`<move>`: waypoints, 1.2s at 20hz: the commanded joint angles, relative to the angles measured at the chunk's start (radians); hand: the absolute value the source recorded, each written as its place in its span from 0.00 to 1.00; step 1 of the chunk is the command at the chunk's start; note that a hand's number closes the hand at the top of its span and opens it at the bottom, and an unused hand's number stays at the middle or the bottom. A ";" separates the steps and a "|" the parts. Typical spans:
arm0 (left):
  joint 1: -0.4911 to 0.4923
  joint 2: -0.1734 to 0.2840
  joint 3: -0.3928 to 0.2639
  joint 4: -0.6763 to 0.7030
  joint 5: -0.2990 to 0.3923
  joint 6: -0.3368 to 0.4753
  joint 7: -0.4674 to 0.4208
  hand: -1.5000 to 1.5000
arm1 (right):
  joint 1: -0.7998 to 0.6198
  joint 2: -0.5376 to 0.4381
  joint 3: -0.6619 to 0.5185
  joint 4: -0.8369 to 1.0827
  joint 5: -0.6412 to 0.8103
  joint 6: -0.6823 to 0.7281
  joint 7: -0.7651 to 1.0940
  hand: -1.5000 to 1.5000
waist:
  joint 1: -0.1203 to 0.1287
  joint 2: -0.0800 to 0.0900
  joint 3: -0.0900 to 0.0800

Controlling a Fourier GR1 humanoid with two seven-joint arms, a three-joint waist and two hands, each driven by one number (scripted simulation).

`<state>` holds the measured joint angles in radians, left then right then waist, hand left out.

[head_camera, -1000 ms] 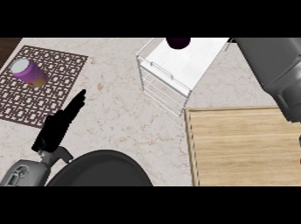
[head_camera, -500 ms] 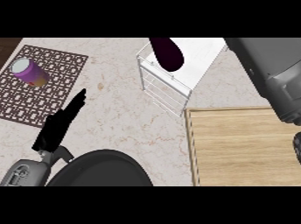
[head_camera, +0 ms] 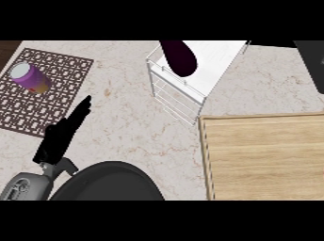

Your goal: Pick the eggplant from the tray and place it in the tiered shelf

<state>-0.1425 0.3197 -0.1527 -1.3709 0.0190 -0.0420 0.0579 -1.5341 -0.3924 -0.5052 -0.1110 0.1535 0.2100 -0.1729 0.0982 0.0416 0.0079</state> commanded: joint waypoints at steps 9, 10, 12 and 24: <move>0.018 -0.045 -0.027 -0.008 0.007 0.006 -0.004 0.50 | 0.153 -0.306 -0.041 -0.006 -0.022 0.057 0.024 0.00 | 0.007 0.023 -0.003; 0.023 -0.059 -0.029 0.006 0.006 0.015 -0.011 0.50 | 0.144 -0.331 -0.039 -0.009 -0.020 0.087 0.036 0.00 | 0.006 0.022 -0.003; 0.017 -0.050 -0.035 0.001 0.002 0.006 -0.008 0.50 | 0.151 -0.338 -0.032 -0.019 -0.012 0.108 0.015 0.00 | 0.019 0.024 -0.003; -0.007 -0.054 -0.035 -0.003 0.025 -0.011 0.024 0.50 | 0.234 -0.426 0.009 -0.041 0.034 0.260 -0.081 0.00 | 0.039 0.025 -0.001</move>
